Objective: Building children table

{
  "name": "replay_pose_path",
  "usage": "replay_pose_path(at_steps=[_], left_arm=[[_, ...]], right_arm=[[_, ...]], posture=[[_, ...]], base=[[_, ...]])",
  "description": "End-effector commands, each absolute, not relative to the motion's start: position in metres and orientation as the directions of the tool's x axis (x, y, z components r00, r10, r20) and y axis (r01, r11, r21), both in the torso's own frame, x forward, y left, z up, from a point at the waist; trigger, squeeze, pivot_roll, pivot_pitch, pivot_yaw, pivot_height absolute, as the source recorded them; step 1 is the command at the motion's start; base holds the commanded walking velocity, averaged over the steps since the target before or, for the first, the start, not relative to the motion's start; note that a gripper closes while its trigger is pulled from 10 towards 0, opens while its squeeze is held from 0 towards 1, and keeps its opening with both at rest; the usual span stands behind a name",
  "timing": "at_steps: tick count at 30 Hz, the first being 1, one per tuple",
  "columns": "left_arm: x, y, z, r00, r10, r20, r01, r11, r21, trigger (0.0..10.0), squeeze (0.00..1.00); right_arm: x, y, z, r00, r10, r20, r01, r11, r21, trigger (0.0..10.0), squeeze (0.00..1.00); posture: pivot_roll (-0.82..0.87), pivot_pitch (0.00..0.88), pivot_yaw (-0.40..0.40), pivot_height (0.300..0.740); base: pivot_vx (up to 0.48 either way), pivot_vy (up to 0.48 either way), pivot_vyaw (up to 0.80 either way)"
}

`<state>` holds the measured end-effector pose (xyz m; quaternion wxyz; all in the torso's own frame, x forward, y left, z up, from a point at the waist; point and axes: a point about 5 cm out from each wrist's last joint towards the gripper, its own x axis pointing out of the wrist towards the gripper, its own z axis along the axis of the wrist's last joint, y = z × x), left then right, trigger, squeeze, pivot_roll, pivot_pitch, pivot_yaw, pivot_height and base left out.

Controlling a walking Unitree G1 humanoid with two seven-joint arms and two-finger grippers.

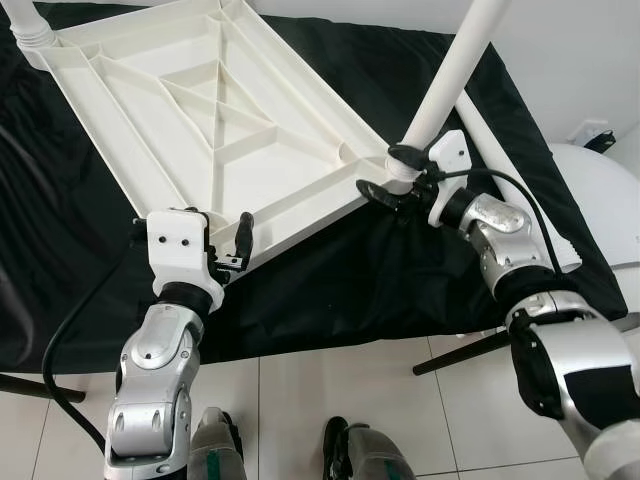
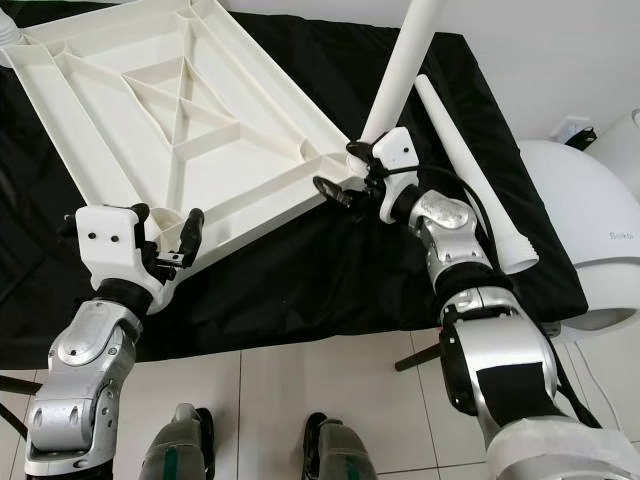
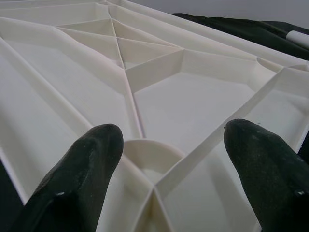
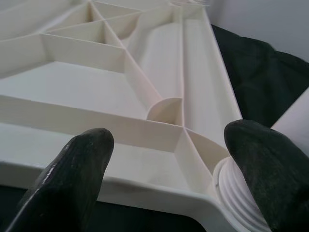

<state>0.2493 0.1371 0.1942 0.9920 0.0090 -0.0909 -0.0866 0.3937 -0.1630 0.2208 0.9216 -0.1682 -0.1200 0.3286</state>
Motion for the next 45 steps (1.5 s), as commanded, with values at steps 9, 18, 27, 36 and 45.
replay_pose_path(at_steps=[9, 18, 27, 36, 45], left_arm=[[0.242, 0.132, 0.186, 0.972, -0.208, 0.112, 0.201, 0.977, 0.071, 10.0, 0.0], [0.244, 0.127, 0.178, 0.936, -0.349, 0.05, 0.338, 0.929, 0.152, 10.0, 0.0], [0.248, 0.134, 0.173, 0.897, -0.44, -0.034, 0.436, 0.871, 0.226, 10.0, 0.0], [0.252, 0.135, 0.174, 0.842, -0.53, -0.098, 0.534, 0.797, 0.281, 10.0, 0.0], [0.257, 0.135, 0.174, 0.8, -0.584, -0.136, 0.595, 0.745, 0.301, 10.0, 0.0]], right_arm=[[0.397, -0.184, 0.231, 0.851, 0.459, 0.256, -0.381, 0.874, -0.302, 10.0, 0.0], [0.387, -0.172, 0.226, 0.769, 0.479, 0.422, -0.477, 0.871, -0.119, 10.0, 0.0], [0.361, -0.162, 0.22, 0.701, 0.476, 0.531, -0.55, 0.835, -0.021, 10.0, 0.0], [0.315, -0.144, 0.205, 0.7, 0.43, 0.57, -0.564, 0.822, 0.073, 10.0, 0.0], [0.285, -0.138, 0.203, 0.741, 0.408, 0.534, -0.519, 0.852, 0.071, 10.0, 0.0]], posture=[[0.17, 0.229, -0.077, 0.74], [0.15, 0.23, -0.066, 0.74], [0.13, 0.231, -0.044, 0.74], [0.12, 0.237, -0.034, 0.74], [0.11, 0.242, -0.025, 0.74]], base=[[0.0, 0.0, 0.0], [0.0, 0.0, 0.0], [0.0, 0.0, 0.0], [0.0, 0.0, 0.0], [0.0, 0.0, 0.0]])
